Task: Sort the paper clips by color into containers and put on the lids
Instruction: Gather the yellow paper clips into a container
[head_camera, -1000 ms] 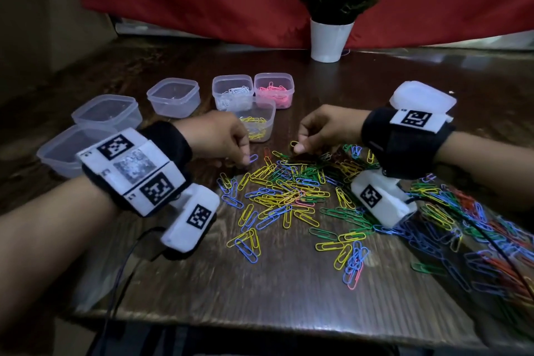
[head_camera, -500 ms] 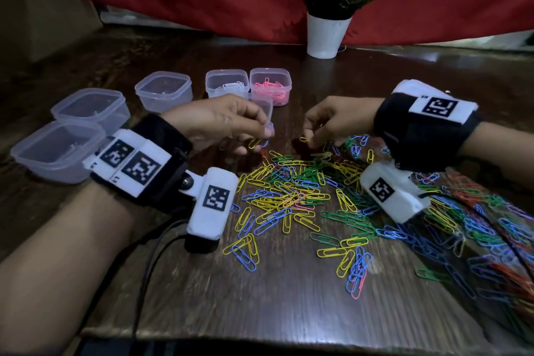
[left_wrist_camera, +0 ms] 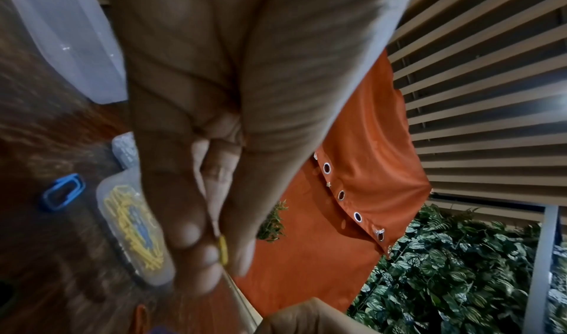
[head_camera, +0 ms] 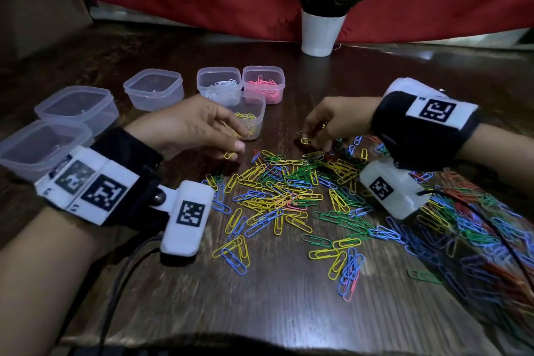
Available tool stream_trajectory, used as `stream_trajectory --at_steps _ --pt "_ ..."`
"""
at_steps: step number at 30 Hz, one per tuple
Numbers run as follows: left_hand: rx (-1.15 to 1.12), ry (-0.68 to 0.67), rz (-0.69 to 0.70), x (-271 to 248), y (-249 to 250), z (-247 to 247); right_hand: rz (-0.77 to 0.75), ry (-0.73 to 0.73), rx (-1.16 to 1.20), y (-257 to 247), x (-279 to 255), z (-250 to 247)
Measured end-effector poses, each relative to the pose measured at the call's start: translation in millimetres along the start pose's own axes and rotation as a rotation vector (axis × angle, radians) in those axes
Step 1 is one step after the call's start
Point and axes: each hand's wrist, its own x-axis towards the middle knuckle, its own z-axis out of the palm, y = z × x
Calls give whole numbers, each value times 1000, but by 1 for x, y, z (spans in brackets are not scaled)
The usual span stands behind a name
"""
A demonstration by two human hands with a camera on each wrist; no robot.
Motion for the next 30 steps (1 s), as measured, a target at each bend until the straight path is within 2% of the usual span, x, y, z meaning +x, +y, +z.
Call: stream_trajectory --at_steps 3,6,9,13,16,19,22,26,30 --pt "8 28 44 -2 3 -1 -12 18 -33 -4 -2 0" --pt "19 -13 -19 -3 4 3 -25 -16 23 -13 0 7" --pt "33 1 -55 -2 4 10 -38 -14 -8 -21 0 17" --pt "-40 62 -71 1 6 14 -93 -56 -329 -27 -6 20" --pt "-145 89 -113 3 8 14 -139 8 -466 -27 -5 20" --pt "-248 65 -151 3 10 16 -162 60 -440 -29 -2 21" --pt "-322 39 -160 3 12 17 -148 30 -364 -29 1 22" --pt "-478 16 -175 4 13 17 -86 -21 -153 -18 1 18" --pt "-604 -27 -202 6 10 20 -94 9 95 -15 -6 2"
